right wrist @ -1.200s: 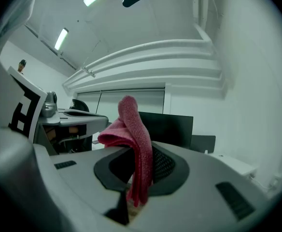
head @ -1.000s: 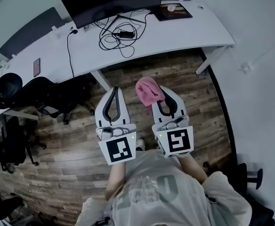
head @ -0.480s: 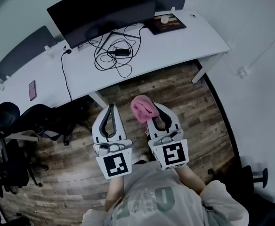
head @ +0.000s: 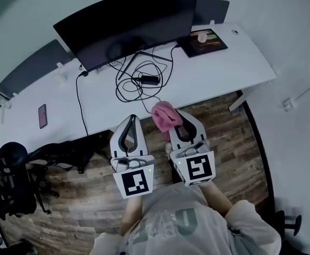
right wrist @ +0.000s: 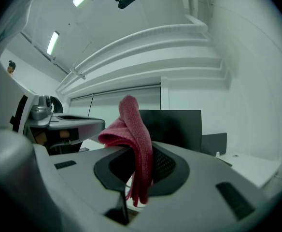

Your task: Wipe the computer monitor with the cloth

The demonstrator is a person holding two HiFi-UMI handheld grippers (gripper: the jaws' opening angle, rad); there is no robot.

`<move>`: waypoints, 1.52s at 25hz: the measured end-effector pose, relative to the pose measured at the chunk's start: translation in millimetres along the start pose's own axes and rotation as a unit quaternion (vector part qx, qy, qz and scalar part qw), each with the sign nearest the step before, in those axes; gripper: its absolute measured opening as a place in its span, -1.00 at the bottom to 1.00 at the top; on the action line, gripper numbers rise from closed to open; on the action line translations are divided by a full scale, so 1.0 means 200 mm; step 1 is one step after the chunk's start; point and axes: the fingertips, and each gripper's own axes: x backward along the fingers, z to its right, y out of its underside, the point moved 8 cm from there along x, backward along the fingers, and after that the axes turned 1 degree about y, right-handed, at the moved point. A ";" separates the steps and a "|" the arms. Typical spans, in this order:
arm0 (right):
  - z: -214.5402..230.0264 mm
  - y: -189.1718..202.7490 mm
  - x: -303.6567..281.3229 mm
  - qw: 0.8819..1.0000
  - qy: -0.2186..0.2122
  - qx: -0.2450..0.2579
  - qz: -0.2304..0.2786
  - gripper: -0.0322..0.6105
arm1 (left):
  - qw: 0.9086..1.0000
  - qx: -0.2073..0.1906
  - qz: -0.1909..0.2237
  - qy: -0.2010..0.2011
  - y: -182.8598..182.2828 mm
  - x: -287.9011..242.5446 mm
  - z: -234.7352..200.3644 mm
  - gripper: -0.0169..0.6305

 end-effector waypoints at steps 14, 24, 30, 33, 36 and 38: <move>0.46 -0.10 -1.01 0.996 -0.088 -0.007 0.028 -0.72 | 0.998 -0.003 0.004 -0.064 0.06 -1.03 -0.24 -0.90; 0.54 -0.04 -1.30 0.991 -0.133 -0.023 0.024 -0.72 | 0.997 -0.013 -0.024 -0.073 0.14 -1.31 -0.28 -0.90; 0.49 0.01 -1.38 0.990 -0.135 -0.034 0.010 -0.72 | 0.996 -0.012 -0.028 -0.079 0.17 -1.35 -0.37 -0.90; 0.47 0.01 -1.40 0.991 -0.133 -0.033 0.006 -0.72 | 0.996 -0.015 -0.030 -0.081 0.19 -1.35 -0.42 -0.90; 0.44 0.01 -1.46 0.990 -0.135 -0.025 0.006 -0.72 | 0.995 -0.015 -0.031 -0.089 0.20 -1.36 -0.48 -0.90; 0.40 0.02 -1.50 0.990 -0.139 -0.013 0.004 -0.72 | 0.995 -0.016 -0.035 -0.095 0.22 -1.35 -0.53 -0.90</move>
